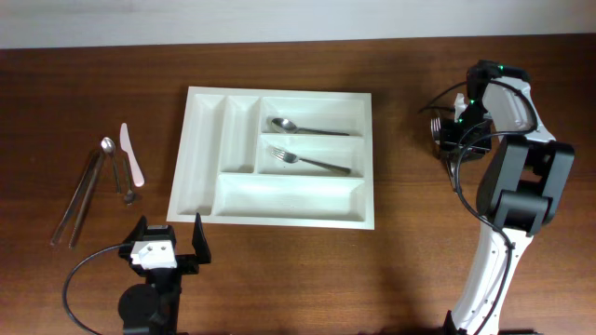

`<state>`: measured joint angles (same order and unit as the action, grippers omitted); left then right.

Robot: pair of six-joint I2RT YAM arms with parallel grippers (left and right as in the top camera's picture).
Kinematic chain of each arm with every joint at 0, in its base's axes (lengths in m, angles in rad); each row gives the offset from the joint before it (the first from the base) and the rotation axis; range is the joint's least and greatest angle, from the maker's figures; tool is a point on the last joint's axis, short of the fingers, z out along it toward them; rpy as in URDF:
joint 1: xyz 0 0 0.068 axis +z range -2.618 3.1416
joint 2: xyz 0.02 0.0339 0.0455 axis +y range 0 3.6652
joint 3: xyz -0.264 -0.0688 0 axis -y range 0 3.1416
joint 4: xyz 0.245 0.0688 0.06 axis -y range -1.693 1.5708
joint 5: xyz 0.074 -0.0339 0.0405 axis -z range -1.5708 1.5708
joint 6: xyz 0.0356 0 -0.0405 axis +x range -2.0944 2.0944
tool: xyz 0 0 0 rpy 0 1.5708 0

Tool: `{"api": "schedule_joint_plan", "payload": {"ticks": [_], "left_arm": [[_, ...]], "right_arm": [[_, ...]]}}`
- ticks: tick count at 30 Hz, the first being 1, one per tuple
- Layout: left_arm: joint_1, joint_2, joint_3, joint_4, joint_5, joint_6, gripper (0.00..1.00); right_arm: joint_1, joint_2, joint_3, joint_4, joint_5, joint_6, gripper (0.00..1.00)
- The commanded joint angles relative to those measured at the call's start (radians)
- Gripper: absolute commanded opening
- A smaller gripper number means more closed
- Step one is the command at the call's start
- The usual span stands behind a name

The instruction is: Pack container

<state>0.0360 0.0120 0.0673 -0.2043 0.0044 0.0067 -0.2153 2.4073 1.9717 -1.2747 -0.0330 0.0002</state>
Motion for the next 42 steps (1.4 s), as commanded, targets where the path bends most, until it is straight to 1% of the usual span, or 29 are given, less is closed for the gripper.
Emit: {"api": "schedule_joint_plan", "payload": {"ticks": [1, 8, 14, 31, 38, 42], "left_arm": [[0.006, -0.006, -0.006, 0.002, 0.008, 0.008, 0.99], [0.006, -0.006, -0.006, 0.002, 0.008, 0.008, 0.99], [0.006, -0.006, -0.006, 0.002, 0.008, 0.008, 0.99], [0.006, -0.006, -0.006, 0.002, 0.008, 0.008, 0.99], [0.006, -0.006, -0.006, 0.002, 0.008, 0.008, 0.99], [0.006, -0.006, -0.006, 0.002, 0.008, 0.008, 0.99]], "right_arm": [[-0.005, 0.035, -0.008, -0.002, -0.068, -0.005, 0.49], [-0.012, 0.035, 0.067, -0.034, -0.087, -0.013, 0.49], [-0.027, 0.035, 0.069, -0.04, -0.087, -0.016, 0.5], [-0.084, 0.035, 0.07, -0.056, -0.114, -0.024, 0.46], [-0.072, 0.035, 0.071, -0.056, -0.117, -0.031, 0.36], [-0.071, 0.035, 0.072, -0.055, -0.117, -0.031, 0.33]]}}
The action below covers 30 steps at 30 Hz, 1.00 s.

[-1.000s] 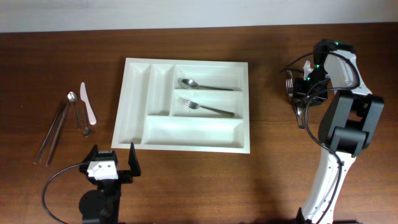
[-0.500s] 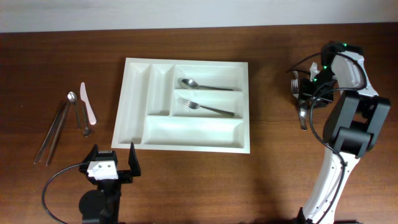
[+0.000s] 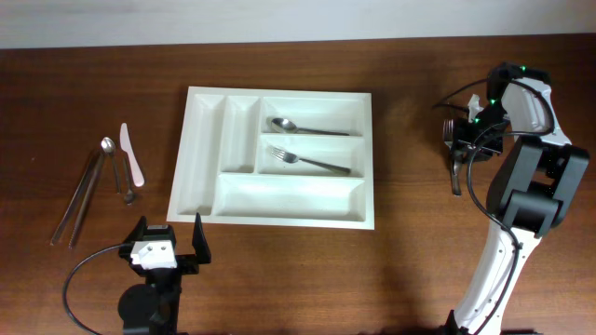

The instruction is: Pack container

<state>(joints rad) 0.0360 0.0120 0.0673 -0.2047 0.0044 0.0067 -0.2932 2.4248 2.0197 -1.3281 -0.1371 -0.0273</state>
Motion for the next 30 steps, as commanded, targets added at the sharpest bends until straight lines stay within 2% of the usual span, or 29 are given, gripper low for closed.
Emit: {"api": "schedule_joint_plan", "payload": {"ticks": [1, 5, 11, 30], "left_arm": [[0.006, -0.006, -0.006, 0.002, 0.008, 0.008, 0.99], [0.006, -0.006, -0.006, 0.002, 0.008, 0.008, 0.99], [0.006, -0.006, -0.006, 0.002, 0.008, 0.008, 0.99], [0.006, -0.006, -0.006, 0.002, 0.008, 0.008, 0.99]], "right_arm": [[0.006, 0.017, 0.024, -0.002, -0.013, -0.003, 0.33], [0.006, 0.017, 0.024, -0.002, -0.013, -0.003, 0.32], [0.006, 0.017, 0.024, 0.0, -0.019, -0.002, 0.25], [0.006, 0.016, 0.143, -0.034, -0.04, -0.003, 0.24]]}}
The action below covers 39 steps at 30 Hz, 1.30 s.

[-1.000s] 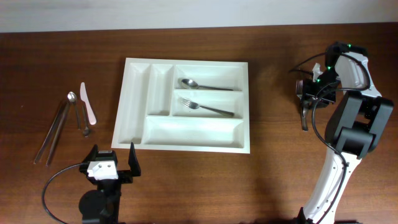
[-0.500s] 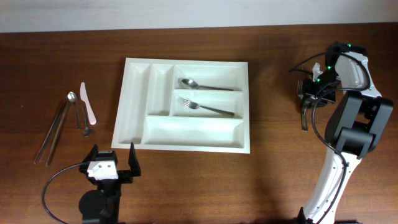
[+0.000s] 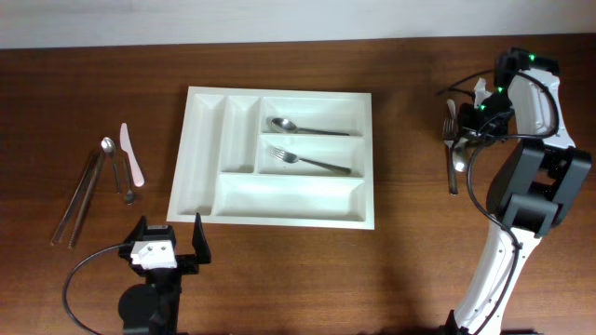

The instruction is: Pack container

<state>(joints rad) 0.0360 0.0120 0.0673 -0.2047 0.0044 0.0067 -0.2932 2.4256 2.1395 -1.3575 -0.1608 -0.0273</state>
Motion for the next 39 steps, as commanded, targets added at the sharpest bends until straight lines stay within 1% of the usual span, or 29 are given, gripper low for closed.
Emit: {"api": "schedule_joint_plan", "payload": {"ticks": [1, 6, 10, 14, 18, 26, 39], "left_arm": [[0.006, -0.006, -0.006, 0.002, 0.008, 0.008, 0.99], [0.006, -0.006, -0.006, 0.002, 0.008, 0.008, 0.99], [0.006, -0.006, -0.006, 0.002, 0.008, 0.008, 0.99], [0.006, -0.006, -0.006, 0.002, 0.008, 0.008, 0.99], [0.006, -0.006, -0.006, 0.002, 0.008, 0.008, 0.99], [0.006, -0.006, -0.006, 0.003, 0.008, 0.008, 0.99], [0.006, -0.006, -0.006, 0.002, 0.008, 0.008, 0.99]], "right_arm": [[0.006, 0.016, 0.024, -0.007, -0.016, -0.003, 0.24], [0.006, 0.016, 0.024, -0.013, -0.014, -0.003, 0.25], [0.006, 0.016, 0.023, -0.01, 0.02, -0.003, 0.42], [0.004, 0.017, 0.021, 0.024, 0.064, -0.002, 0.48], [0.006, 0.018, 0.021, 0.074, 0.075, -0.002, 0.48], [0.005, 0.018, 0.019, 0.133, 0.166, 0.002, 0.47], [0.006, 0.082, 0.005, 0.127, 0.143, 0.002, 0.47]]}}
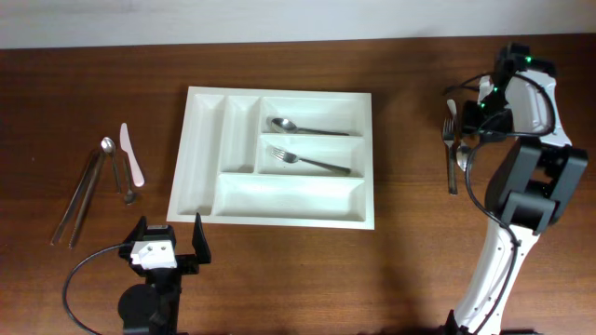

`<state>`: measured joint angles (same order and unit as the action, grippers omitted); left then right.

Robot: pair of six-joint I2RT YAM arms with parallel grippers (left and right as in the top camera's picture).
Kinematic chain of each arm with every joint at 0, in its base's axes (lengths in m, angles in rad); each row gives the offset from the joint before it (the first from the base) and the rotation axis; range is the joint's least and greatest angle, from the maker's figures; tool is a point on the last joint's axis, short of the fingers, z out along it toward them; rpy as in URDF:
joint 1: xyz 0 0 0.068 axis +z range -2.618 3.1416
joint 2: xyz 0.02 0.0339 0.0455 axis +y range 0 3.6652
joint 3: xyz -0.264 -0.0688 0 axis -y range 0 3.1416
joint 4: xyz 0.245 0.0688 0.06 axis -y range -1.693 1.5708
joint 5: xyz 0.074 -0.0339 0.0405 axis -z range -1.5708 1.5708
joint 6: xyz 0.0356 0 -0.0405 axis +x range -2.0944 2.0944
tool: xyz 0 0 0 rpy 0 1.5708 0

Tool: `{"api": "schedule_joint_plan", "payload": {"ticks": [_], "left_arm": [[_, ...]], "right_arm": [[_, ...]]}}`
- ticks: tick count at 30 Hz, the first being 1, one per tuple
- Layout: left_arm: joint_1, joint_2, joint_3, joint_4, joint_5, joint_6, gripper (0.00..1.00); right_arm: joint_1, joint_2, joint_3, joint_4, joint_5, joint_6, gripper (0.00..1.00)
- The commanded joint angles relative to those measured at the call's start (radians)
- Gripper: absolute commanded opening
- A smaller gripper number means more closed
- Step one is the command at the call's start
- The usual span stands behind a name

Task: Pack container
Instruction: 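Close the right gripper on the spoon and lift it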

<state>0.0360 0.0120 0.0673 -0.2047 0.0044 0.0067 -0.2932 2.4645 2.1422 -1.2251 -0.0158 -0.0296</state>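
The white cutlery tray [200,140] lies mid-table, with a spoon [296,126] in its upper right compartment and a fork [312,162] in the one below. A small bunch of loose cutlery [453,149] lies on the wood at the right. My right gripper [471,113] hovers just right of its upper end, and its jaws are too dark to read. My left gripper [169,233] is at the near edge, open and empty.
Left of the tray lie metal tongs [79,195], a small spoon [108,149], a pink knife [132,158] and a short dark piece [128,191]. The right arm's cable [463,177] loops over the table by the loose cutlery.
My right gripper has shifted slightly toward the far edge. The loose cutlery, the tray and the left arm are as before.
First my right gripper sat over the loose cutlery on the right, covering most of it. Then it stood further right, with more of the pieces showing. Later it was off to their right and further back, where it stays. The left arm has not moved.
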Motion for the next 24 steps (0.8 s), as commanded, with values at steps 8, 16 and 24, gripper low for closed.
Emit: {"api": "schedule_joint_plan", "payload": {"ticks": [8, 16, 24], "left_arm": [[0.006, -0.006, -0.006, 0.002, 0.008, 0.008, 0.99], [0.006, -0.006, -0.006, 0.002, 0.008, 0.008, 0.99], [0.006, -0.006, -0.006, 0.002, 0.008, 0.008, 0.99]], "right_arm": [[0.006, 0.05, 0.002, -0.009, -0.006, 0.004, 0.43], [0.006, 0.05, 0.001, -0.013, -0.006, 0.012, 0.28], [0.006, 0.05, 0.001, -0.013, -0.006, 0.011, 0.04]]}}
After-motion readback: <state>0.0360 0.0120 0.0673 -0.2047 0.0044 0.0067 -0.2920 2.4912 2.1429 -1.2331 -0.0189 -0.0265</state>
